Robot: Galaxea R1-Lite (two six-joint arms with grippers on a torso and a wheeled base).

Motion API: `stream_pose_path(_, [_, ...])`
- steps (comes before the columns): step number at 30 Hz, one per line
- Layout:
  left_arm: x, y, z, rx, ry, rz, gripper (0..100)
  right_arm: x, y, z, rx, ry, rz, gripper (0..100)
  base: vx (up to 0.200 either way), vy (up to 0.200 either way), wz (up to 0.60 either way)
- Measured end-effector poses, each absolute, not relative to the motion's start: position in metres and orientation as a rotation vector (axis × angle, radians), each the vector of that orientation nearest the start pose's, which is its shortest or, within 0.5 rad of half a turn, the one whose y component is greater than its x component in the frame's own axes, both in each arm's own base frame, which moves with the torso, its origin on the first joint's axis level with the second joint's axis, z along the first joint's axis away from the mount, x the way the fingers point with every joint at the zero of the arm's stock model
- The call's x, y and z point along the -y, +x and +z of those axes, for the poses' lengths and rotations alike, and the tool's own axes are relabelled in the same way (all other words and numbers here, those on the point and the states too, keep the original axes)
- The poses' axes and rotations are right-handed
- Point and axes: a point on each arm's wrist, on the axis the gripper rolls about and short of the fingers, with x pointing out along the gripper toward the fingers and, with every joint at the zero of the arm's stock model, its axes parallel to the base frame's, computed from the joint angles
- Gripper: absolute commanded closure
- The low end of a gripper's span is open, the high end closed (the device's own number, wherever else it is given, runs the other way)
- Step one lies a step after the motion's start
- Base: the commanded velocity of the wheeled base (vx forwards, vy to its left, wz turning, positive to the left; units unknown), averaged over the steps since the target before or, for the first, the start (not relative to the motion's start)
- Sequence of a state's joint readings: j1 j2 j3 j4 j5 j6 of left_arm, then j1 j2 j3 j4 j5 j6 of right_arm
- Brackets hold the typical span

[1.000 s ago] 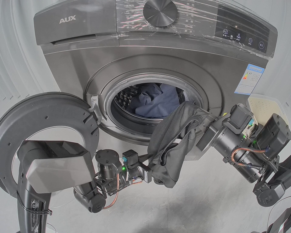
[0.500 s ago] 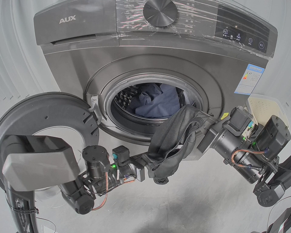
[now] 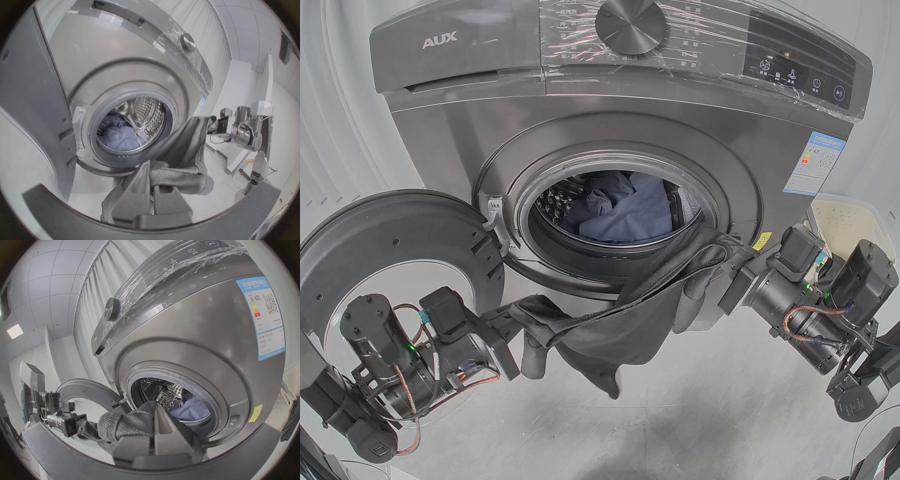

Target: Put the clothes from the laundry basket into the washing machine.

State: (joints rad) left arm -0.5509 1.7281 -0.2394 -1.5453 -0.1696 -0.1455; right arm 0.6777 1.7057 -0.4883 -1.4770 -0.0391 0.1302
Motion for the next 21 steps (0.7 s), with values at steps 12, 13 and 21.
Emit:
stream_pose_path(12, [0.113, 0.214, 0.172, 0.171, -0.219, -0.656, 100, -0.145, 0.213, 0.173, 0.160, 0.167, 0.708, 100, 0.000, 0.000, 0.00])
stream_pose_path(13, [0.113, 0.215, 0.174, 0.180, -0.222, -0.654, 100, -0.143, 0.213, 0.173, 0.164, 0.166, 0.712, 100, 0.000, 0.000, 0.00])
stream_pose_path(21, [0.113, 0.218, 0.184, 0.224, -0.230, -0.649, 100, -0.134, 0.209, 0.179, 0.179, 0.163, 0.721, 100, 0.000, 0.000, 0.00])
